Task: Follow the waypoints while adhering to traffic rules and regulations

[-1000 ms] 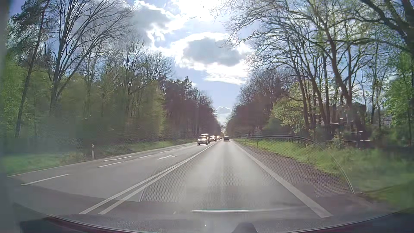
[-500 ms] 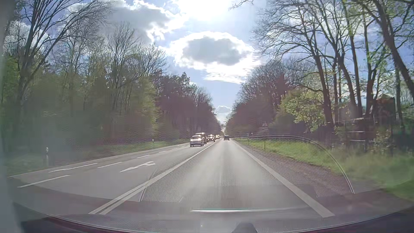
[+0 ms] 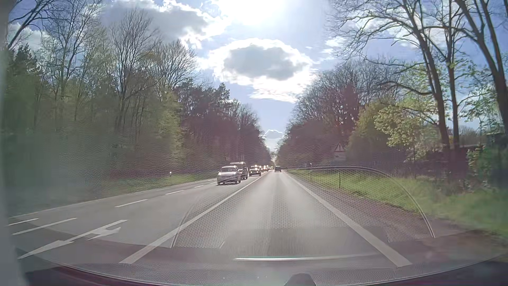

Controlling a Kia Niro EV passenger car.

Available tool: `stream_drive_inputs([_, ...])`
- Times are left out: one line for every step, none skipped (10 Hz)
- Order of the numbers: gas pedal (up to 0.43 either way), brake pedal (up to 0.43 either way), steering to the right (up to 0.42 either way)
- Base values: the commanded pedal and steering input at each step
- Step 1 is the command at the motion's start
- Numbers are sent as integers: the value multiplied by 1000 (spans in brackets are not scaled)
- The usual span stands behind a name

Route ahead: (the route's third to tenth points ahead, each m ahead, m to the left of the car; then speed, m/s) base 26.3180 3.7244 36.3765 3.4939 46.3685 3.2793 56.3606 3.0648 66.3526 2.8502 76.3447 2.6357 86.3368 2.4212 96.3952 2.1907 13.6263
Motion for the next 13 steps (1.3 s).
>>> stream_drive_inputs([280, 0, -1])
stream_drive_inputs([280, 0, -1])
stream_drive_inputs([280, 0, -1])
stream_drive_inputs([280, 0, -1])
stream_drive_inputs([280, 0, -1])
stream_drive_inputs([280, 0, -2])
stream_drive_inputs([280, 0, -1])
stream_drive_inputs([280, 0, -1])
stream_drive_inputs([280, 0, -1])
stream_drive_inputs([280, 0, -1])
stream_drive_inputs([287, 0, -1])
stream_drive_inputs([287, 0, -1])
stream_drive_inputs([287, 0, -1])
